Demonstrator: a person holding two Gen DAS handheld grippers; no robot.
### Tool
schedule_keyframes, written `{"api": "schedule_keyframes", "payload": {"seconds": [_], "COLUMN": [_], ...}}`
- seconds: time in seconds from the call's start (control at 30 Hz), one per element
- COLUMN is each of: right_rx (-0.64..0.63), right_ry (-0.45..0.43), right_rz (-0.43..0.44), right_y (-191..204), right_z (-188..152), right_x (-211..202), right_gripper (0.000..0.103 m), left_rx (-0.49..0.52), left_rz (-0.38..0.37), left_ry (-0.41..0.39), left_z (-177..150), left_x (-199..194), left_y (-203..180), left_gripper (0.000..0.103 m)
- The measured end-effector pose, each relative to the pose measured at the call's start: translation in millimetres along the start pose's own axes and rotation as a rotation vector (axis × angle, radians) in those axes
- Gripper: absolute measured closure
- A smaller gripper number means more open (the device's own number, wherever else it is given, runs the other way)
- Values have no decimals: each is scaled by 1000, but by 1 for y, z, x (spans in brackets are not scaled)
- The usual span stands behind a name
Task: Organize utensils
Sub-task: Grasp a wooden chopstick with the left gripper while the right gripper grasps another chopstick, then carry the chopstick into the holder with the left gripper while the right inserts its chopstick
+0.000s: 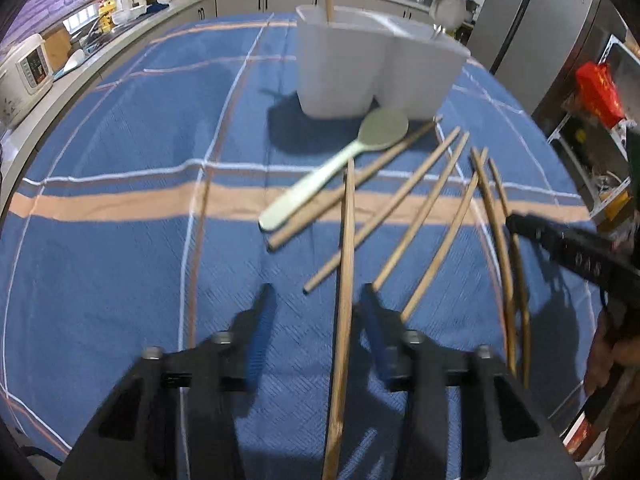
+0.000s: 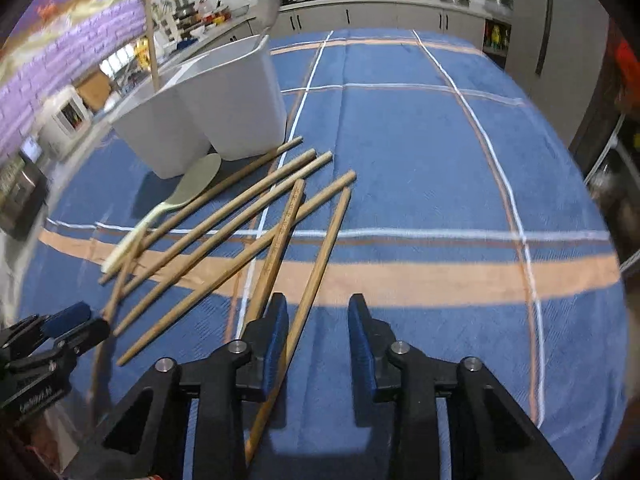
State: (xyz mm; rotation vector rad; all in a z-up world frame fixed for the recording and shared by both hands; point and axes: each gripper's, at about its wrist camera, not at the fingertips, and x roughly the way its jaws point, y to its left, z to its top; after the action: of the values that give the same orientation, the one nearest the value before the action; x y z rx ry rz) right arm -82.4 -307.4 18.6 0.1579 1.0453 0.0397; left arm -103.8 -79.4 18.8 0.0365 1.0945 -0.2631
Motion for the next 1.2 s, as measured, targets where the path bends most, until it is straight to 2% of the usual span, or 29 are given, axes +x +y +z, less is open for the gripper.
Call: {"api": "schedule_keyframes", "payload": {"seconds": [0.03,0.07,0.1,0.27,0.43,0.7,0.77,0.9,1.0,1.2], "right_rx": [-19,-32,-50,-48,-42,-19,-1,13,-7,-55], "right_ry": [2,3,7,31,63,95,104,130,156,225], "right_rz": [-27,-43,-54,-57,-79,-78,-73,-64,-90,-137], "right_y": [4,7,11,9,-16,-48,-49,-47,-42,-33], "right_z": [3,5,6,0,-32,-53,-54,-46,-36,-12], "right_x": [2,4,6,1,-24,-43,-44,-40,-33,-18], "right_gripper": [80,87,93,96,96,95,93,82,80,80], "left_rx": [-1,1,1,-93,-215,-290,-290,-244,-203,-123], "left_rz": [5,9,16,-3,-37,-34,-39,-21,-33,-35], "left_ry": [-15,-11,-16,-7,7,16,26,31,47,80], "left_z": [0,-1,0,-5,-13,-12,-7,3,14,36], "left_x": [-2,-1,-3,-6,-17,-22,-18,-12,-8,3], "left_y": [0,-1,-2,10,45,70,74,75,76,76], "left_gripper": [86,93,96,96,96,96,95,91,84,83]}}
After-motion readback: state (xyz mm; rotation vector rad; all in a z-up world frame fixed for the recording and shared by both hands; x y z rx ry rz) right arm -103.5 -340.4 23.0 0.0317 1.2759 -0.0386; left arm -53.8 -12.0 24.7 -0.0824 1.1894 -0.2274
